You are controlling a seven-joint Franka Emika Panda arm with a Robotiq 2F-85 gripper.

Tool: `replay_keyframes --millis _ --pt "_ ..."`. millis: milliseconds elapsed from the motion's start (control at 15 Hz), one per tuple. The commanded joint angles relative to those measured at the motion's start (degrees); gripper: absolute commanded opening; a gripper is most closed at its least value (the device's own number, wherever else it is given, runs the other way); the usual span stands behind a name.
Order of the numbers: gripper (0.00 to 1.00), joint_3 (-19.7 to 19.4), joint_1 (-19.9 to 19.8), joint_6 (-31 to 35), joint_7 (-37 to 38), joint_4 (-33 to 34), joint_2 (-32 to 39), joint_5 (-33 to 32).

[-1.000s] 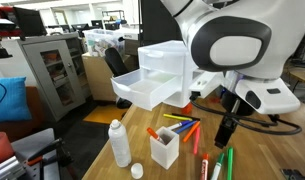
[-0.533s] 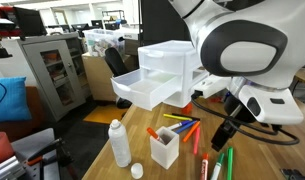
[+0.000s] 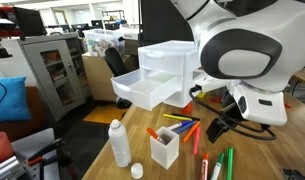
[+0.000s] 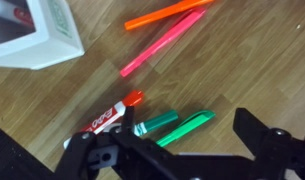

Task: Put the green pen inside the white box

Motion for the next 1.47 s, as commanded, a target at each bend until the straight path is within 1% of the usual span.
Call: replay_keyframes --millis 0,133,267,533,733,933,1133,1400 --pt "1.00 3.2 -3.0 -2.1 4.1 5.6 3.8 5.9" --pt "1.00 2.7 -2.6 -1.8 7.9 7.5 5.9 7.3" --pt "1.00 1.0 -1.1 0.8 12.4 7.8 7.1 6.2" --pt "1.00 0.2 0.2 4.6 18.6 8.1 7.6 4.8" --pt "1.00 -2.4 3.6 6.5 27.0 8.4 8.3 -0.5" --pt "1.00 -3.9 6.1 4.9 34.8 9.4 9.5 -8.1" --pt "1.00 -4.0 7.6 3.8 39.8 11.3 11.3 -13.2" --pt "1.00 -5.9 9.7 2.7 45.8 15.0 14.1 -19.8"
